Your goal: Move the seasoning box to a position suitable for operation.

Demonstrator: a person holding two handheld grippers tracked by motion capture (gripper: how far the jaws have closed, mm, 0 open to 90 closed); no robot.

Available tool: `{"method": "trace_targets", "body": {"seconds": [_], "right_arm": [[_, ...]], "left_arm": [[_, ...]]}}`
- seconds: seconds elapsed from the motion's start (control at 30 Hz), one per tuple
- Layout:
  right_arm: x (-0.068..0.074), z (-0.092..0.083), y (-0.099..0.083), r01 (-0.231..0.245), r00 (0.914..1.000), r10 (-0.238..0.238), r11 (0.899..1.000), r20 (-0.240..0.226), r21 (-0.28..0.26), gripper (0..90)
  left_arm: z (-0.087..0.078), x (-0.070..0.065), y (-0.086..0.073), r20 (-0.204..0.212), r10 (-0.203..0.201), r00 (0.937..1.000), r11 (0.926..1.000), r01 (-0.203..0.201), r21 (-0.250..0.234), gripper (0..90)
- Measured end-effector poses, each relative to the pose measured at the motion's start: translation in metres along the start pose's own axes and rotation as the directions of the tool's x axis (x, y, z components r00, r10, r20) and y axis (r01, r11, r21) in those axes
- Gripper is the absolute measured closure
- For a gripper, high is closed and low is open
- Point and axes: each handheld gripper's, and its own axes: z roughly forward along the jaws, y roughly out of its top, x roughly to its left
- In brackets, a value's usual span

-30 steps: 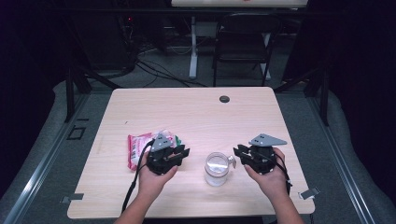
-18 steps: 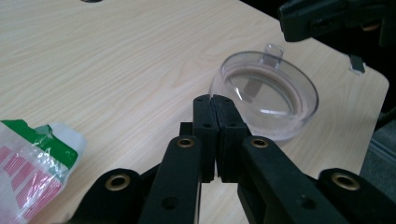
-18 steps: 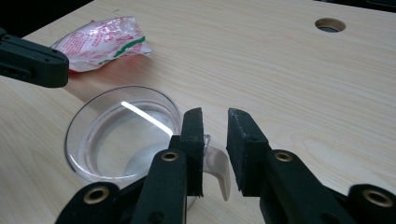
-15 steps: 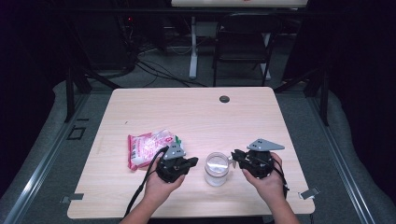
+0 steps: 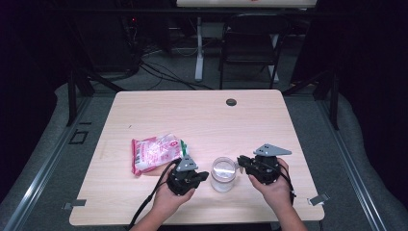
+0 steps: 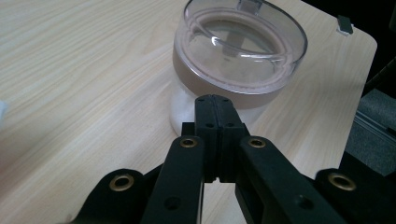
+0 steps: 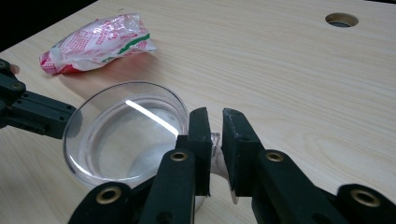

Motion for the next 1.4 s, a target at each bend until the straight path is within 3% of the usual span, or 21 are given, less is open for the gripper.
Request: {"method": "trace_targets", "body": {"seconds": [0.7, 1.4], "right_arm": [[-0.0001, -0.0006, -0.0035, -0.030, 0.9995, 0.030, 0.999, -0.001, -0.022, 85.5], [-0.0016, -0.0008, -0.0061, -0.046, 0.9989, 0.046, 0.998, -0.009, -0.035, 85.1]], "left_arm": [[0.0062, -0.0034, 0.0008, 0.016, 0.005, 0.9999, 1.0000, -0.005, -0.006, 90.0], [-0.0014, -0.0035, 0.0069, 0.020, 0.011, 0.9997, 0.9994, -0.010, -0.032, 90.0]]}}
